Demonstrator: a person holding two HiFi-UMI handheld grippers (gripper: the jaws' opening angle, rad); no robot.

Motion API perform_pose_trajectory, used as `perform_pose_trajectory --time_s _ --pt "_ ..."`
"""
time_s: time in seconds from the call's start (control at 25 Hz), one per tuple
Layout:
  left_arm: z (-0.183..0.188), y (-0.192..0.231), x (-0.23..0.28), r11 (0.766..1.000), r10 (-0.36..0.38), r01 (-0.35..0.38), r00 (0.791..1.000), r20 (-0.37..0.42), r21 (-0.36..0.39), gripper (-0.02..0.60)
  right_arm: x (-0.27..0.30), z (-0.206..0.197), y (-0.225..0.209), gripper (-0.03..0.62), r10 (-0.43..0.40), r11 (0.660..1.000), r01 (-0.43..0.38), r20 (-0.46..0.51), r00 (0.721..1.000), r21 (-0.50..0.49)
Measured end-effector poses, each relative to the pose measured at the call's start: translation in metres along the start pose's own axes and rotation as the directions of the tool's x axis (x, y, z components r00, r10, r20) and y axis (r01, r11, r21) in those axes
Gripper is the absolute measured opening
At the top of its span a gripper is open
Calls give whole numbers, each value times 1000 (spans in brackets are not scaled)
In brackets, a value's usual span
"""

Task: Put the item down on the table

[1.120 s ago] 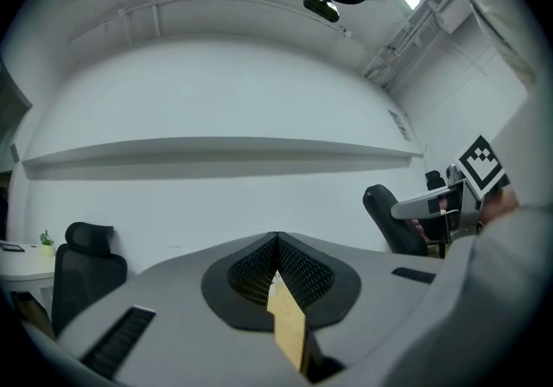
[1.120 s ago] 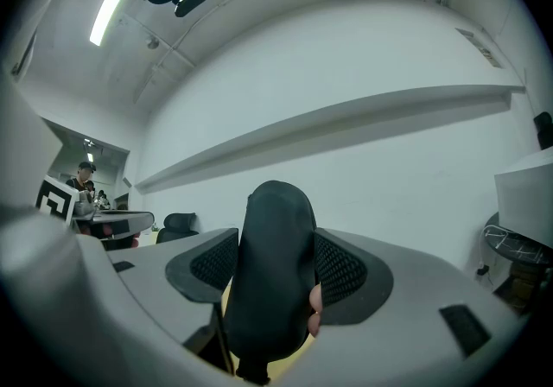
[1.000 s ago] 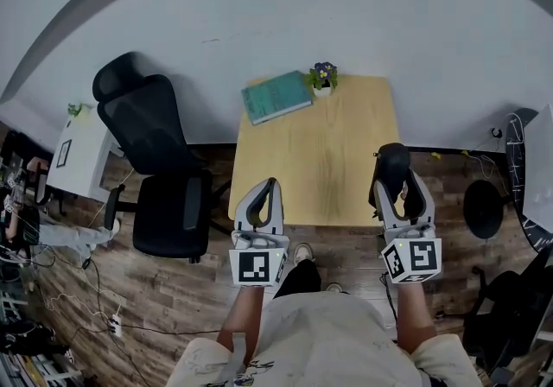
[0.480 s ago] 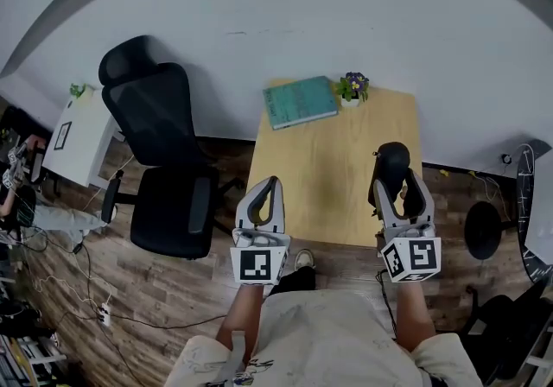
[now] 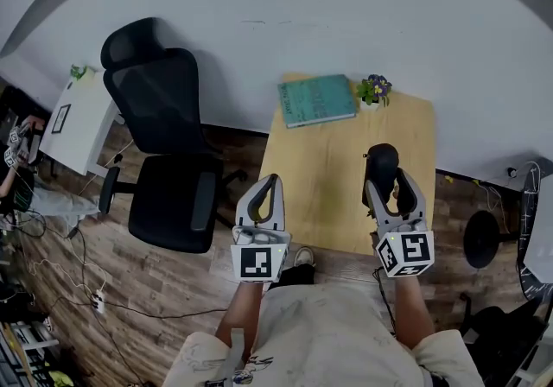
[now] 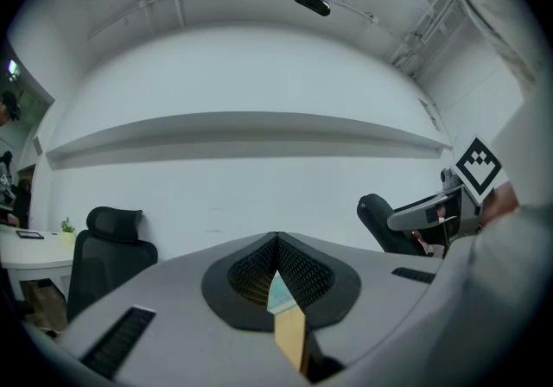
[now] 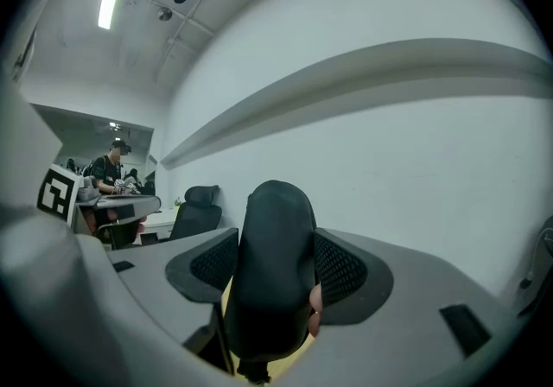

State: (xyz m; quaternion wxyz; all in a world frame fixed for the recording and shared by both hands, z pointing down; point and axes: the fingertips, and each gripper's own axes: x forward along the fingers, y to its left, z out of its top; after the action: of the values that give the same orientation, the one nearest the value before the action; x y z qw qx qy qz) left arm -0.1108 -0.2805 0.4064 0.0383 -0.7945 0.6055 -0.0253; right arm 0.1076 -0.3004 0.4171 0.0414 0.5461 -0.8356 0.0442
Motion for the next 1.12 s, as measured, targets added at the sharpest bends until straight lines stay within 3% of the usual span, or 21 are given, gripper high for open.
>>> perform_pose_trajectory --time_s 0.24,0.36,0.64,0.88,1.12 --pt "-15 27 6 1000 26 -26 999 23 -13 6 29 -29 19 288 29 1000 -29 -87 996 -1" --pt "-23 36 9 1000 16 -16 1000 -13 -2 6 42 -45 27 288 39 999 -40 -137 990 -6" --pt "-37 50 17 1000 -15 15 1000 -13 0 6 62 -91 39 288 35 999 -38 -289 957 -4" --pt "-54 44 24 999 -48 48 998 -45 -16 8 73 -129 43 288 55 998 -55 -400 915 11" --pt "-64 33 31 997 -65 62 997 -49 -45 6 71 -172 41 288 58 998 -69 -534 843 1"
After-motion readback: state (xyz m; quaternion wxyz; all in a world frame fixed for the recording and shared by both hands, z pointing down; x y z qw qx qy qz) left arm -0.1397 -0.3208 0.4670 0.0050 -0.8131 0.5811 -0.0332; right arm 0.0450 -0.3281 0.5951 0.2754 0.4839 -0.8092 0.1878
